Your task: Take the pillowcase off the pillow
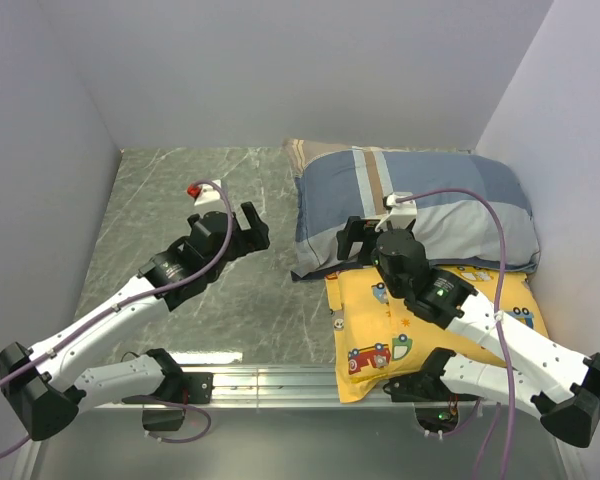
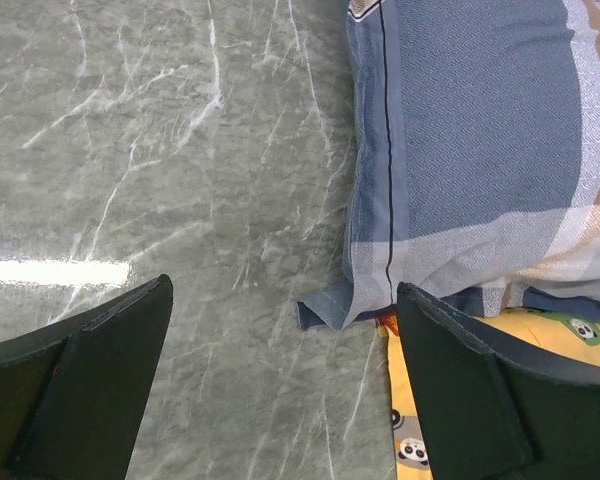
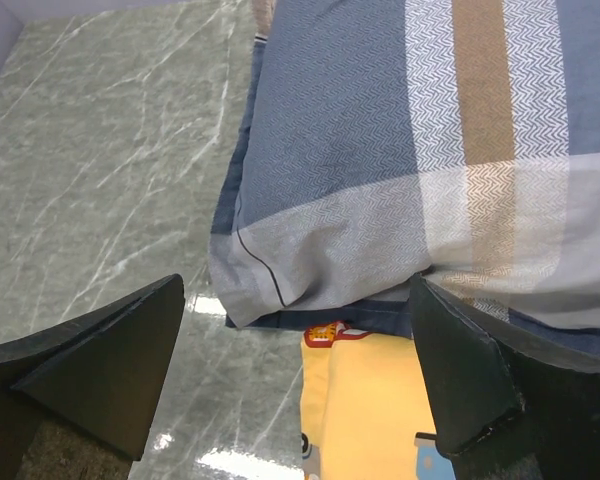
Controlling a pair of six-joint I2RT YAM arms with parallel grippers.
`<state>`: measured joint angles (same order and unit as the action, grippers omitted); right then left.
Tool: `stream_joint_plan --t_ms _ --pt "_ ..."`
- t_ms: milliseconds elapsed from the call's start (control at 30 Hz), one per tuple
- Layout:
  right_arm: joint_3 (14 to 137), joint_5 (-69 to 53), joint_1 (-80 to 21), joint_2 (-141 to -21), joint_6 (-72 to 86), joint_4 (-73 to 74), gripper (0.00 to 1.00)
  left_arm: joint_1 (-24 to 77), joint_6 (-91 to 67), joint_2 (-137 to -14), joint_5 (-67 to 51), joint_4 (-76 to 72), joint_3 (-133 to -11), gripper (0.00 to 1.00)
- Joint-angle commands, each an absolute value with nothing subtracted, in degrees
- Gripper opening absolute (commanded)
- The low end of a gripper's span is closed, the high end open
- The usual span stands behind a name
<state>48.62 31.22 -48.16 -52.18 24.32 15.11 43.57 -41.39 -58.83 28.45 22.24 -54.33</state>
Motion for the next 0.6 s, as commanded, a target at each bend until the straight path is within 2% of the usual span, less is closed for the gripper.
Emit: stream_joint_plan --t_ms 0,333,567 --pt "49.0 33.7 -48.0 -52.4 23.1 14.6 1.0 43.5 -42.3 -60.0 30.3 22.8 -57.7 0.99" --pt "53.3 36.0 -48.0 -57.3 20.6 16.4 1.0 43.0 -43.4 -57.2 30.6 22.6 -57.1 0.99" --pt "63.1 42.0 -46.8 -71.0 16.7 19.2 1.0 40.3 -44.6 -59.1 23.5 20.9 -57.1 0.99"
